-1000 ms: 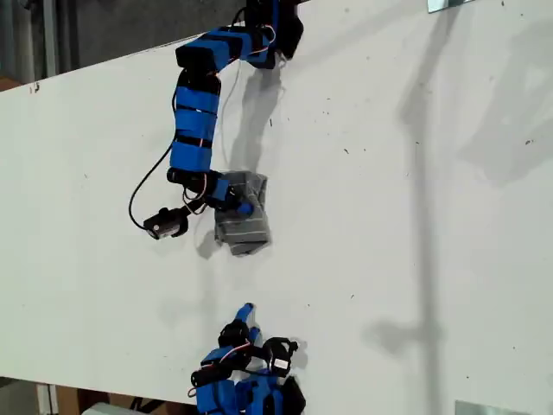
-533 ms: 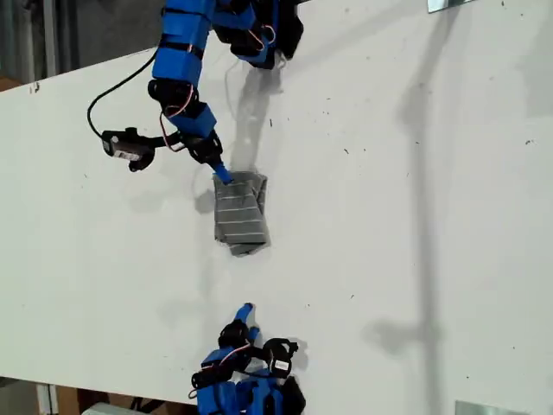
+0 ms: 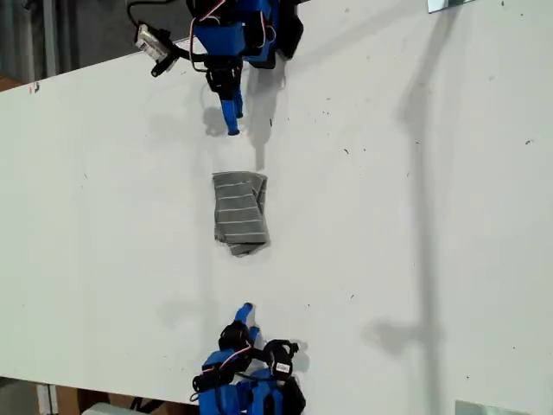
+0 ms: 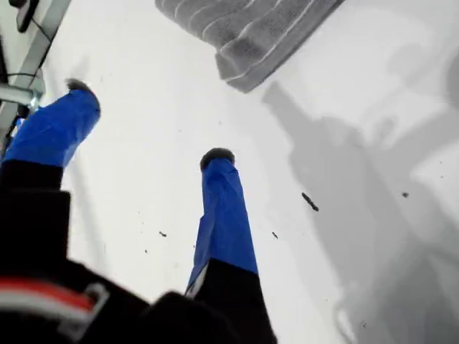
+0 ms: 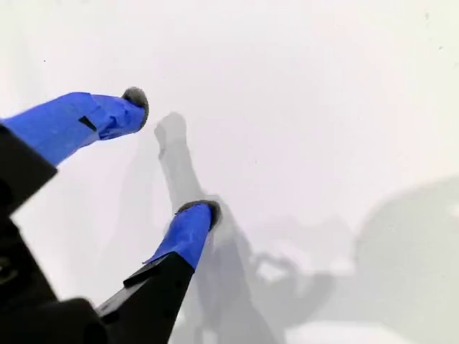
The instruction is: Grasp corners of a square towel and fold twice.
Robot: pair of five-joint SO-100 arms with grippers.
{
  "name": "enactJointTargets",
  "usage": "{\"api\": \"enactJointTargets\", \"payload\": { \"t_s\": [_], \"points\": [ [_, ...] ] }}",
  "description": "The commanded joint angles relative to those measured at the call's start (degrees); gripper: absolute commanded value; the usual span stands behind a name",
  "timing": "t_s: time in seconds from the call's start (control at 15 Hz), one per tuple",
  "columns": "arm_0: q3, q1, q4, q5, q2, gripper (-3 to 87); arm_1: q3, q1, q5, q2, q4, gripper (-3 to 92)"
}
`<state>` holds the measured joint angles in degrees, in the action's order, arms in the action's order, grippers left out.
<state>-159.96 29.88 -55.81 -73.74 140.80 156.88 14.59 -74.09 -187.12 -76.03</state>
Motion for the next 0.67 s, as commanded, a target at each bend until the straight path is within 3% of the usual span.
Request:
{"api": "enactJointTargets", "payload": {
  "t_s": [0.0, 0.13, 0.27, 0.4, 0.6],
  "points": [
    [-0.88, 0.09, -0.26, 0.88, 4.13, 25.6, 1.41, 2.02, -6.94, -1.32, -1.67, 25.2],
    [-3.16, 0.0, -1.85, 0.62, 9.49, 25.6, 3.87, 1.05, -12.74, -1.58, -0.79, 23.7],
    [-5.36, 0.26, -4.04, -0.18, 15.73, 25.5, 6.94, 0.09, -24.7, -1.58, -3.87, 23.4],
    [-8.26, 0.44, -7.38, -0.09, 25.22, 25.3, 7.82, -1.49, -25.93, -1.41, -3.87, 23.9],
    [-15.64, -1.67, -19.69, -0.53, 56.51, 24.8, 8.0, -2.64, -25.14, -1.41, -3.96, 23.7]
  ]
}}
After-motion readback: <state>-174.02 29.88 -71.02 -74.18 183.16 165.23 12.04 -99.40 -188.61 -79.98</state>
